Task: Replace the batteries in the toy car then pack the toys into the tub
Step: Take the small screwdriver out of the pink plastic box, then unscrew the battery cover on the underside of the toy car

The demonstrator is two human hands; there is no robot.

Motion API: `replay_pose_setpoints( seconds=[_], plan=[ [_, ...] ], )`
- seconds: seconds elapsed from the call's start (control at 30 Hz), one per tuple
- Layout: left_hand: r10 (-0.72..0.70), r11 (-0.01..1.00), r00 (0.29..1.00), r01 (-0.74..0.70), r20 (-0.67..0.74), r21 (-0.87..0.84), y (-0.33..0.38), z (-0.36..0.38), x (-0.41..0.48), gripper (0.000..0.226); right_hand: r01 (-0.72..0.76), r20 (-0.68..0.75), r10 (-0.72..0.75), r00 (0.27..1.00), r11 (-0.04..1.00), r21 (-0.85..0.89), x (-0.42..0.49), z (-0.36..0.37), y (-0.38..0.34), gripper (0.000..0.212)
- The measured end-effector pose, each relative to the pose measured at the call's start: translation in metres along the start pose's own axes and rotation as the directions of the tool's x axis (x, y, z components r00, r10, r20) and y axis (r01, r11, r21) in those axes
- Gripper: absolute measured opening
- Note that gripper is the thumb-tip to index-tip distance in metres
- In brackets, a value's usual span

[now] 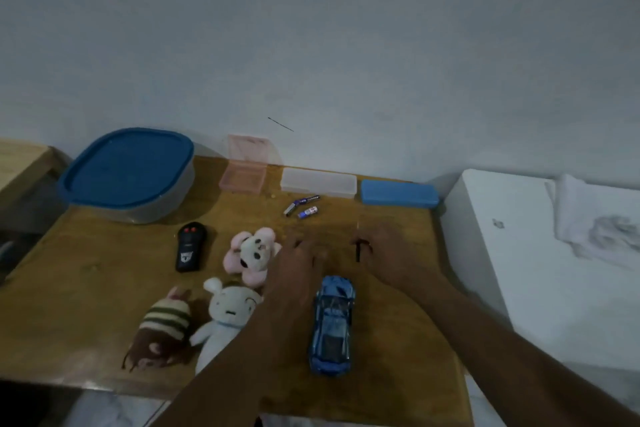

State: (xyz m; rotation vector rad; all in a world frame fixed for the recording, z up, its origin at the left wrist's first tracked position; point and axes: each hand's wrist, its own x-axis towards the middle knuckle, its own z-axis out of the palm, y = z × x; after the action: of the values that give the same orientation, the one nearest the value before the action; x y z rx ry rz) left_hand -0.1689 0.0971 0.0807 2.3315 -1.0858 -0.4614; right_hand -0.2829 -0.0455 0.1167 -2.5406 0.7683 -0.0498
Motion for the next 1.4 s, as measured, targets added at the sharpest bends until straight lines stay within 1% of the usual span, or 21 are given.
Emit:
replay_pose_setpoints(
  seconds=[0.03, 0.07, 0.1, 0.13, 0.17, 0.23, 0.33, 0.4, 0.47, 0.6, 0.7, 0.83, 0.9, 1.0, 1.03, 1.1, 1.17, 1.2, 1.27, 1.33, 1.4],
  plan=[
    [-0.03, 0.999, 0.999, 0.03, -0.011, -0.021, 0.006, 0.013, -0.011, 0.054, -0.006, 0.01, 0.006, 1.0, 1.0, 0.016, -0.013, 0.0, 0.009, 0.022],
    [-0.07, 0.997, 0.997, 0.069, 0.034, 0.017, 0.013, 0.021, -0.022, 0.052, -0.01, 0.024, 0.009, 1.0, 1.0, 0.021, -0.025, 0.0, 0.017, 0.023],
    [-0.113, 0.991, 0.994, 0.112, 0.008, 0.075, 0.02, 0.027, -0.033, 0.055, -0.007, 0.034, 0.007, 0.999, 1.0, 0.025, -0.035, 0.001, 0.024, 0.024],
    [-0.13, 0.983, 0.991, 0.131, -0.017, 0.131, 0.028, 0.033, -0.04, 0.063, -0.004, 0.04, 0.003, 0.999, 0.999, 0.034, -0.043, 0.002, 0.031, 0.024],
    [-0.168, 0.975, 0.986, 0.165, 0.014, 0.147, 0.033, 0.038, -0.049, 0.075, 0.001, 0.043, -0.003, 0.999, 0.999, 0.039, -0.051, 0.004, 0.037, 0.024],
    [-0.252, 0.958, 0.958, 0.227, 0.136, 0.176, 0.038, 0.052, -0.057, 0.096, -0.004, 0.041, 0.001, 0.999, 0.999, 0.053, -0.064, 0.007, 0.046, 0.024],
    [-0.316, 0.905, 0.932, 0.24, 0.179, 0.351, 0.049, 0.061, -0.067, 0.107, -0.03, 0.05, 0.027, 0.998, 0.998, 0.056, -0.079, 0.015, 0.054, 0.027],
    [-0.359, 0.883, 0.92, 0.281, 0.158, 0.375, 0.055, 0.066, -0.068, 0.106, -0.021, 0.055, 0.017, 0.998, 0.997, 0.07, -0.088, 0.017, 0.057, 0.027],
    [-0.409, 0.872, 0.902, 0.342, 0.137, 0.351, 0.059, 0.069, -0.068, 0.103, -0.029, 0.073, 0.021, 0.997, 0.994, 0.103, -0.096, 0.018, 0.06, 0.027],
    [-0.45, 0.852, 0.886, 0.386, 0.116, 0.355, 0.062, 0.075, -0.068, 0.098, -0.049, 0.085, 0.04, 0.996, 0.993, 0.112, -0.109, 0.018, 0.069, 0.027],
    [-0.445, 0.849, 0.891, 0.389, 0.087, 0.358, 0.064, 0.078, -0.068, 0.093, -0.051, 0.076, 0.042, 0.996, 0.991, 0.127, -0.116, 0.016, 0.073, 0.026],
    [-0.435, 0.883, 0.896, 0.407, 0.083, 0.235, 0.056, 0.076, -0.066, 0.098, -0.059, 0.061, 0.051, 0.997, 0.988, 0.145, -0.118, 0.013, 0.074, 0.024],
    [-0.417, 0.907, 0.906, 0.41, 0.077, 0.093, 0.055, 0.067, -0.067, 0.1, -0.067, 0.045, 0.06, 0.997, 0.985, 0.162, -0.116, 0.01, 0.072, 0.023],
    [-0.326, 0.921, 0.945, 0.326, 0.032, -0.212, 0.054, 0.049, -0.07, 0.089, -0.052, -0.022, 0.058, 0.998, 0.973, 0.226, -0.107, -0.001, 0.062, 0.019],
    [-0.304, 0.898, 0.953, 0.292, 0.017, -0.331, 0.054, 0.042, -0.071, 0.082, -0.037, -0.046, 0.05, 0.998, 0.969, 0.246, -0.104, -0.006, 0.057, 0.016],
    [-0.274, 0.775, 0.961, 0.249, 0.045, -0.581, 0.055, 0.028, -0.074, 0.06, -0.018, -0.086, 0.045, 0.995, 0.955, 0.296, -0.096, -0.017, 0.047, 0.014],
    [-0.266, 0.576, 0.957, 0.257, 0.12, -0.776, 0.055, 0.015, -0.076, 0.039, -0.007, -0.134, 0.057, 0.989, 0.937, 0.349, -0.087, -0.029, 0.038, 0.014],
    [-0.27, 0.446, 0.946, 0.288, 0.18, -0.847, 0.057, 0.007, -0.078, 0.033, -0.003, -0.158, 0.066, 0.985, 0.929, 0.37, -0.083, -0.035, 0.032, 0.013],
    [-0.269, 0.243, 0.924, 0.337, 0.271, -0.91, 0.053, -0.003, -0.076, 0.035, 0.008, -0.2, 0.085, 0.976, 0.904, 0.427, -0.078, -0.048, 0.018, 0.012],
    [-0.273, 0.143, 0.914, 0.346, 0.299, -0.927, 0.047, -0.009, -0.072, 0.037, 0.024, -0.22, 0.097, 0.971, 0.871, 0.492, -0.075, -0.06, 0.002, 0.009],
    [-0.27, 0.1, 0.915, 0.337, 0.3, -0.936, 0.045, -0.015, -0.067, 0.042, 0.04, -0.234, 0.11, 0.966, 0.832, 0.553, -0.073, -0.069, -0.013, 0.009]
  ],
)
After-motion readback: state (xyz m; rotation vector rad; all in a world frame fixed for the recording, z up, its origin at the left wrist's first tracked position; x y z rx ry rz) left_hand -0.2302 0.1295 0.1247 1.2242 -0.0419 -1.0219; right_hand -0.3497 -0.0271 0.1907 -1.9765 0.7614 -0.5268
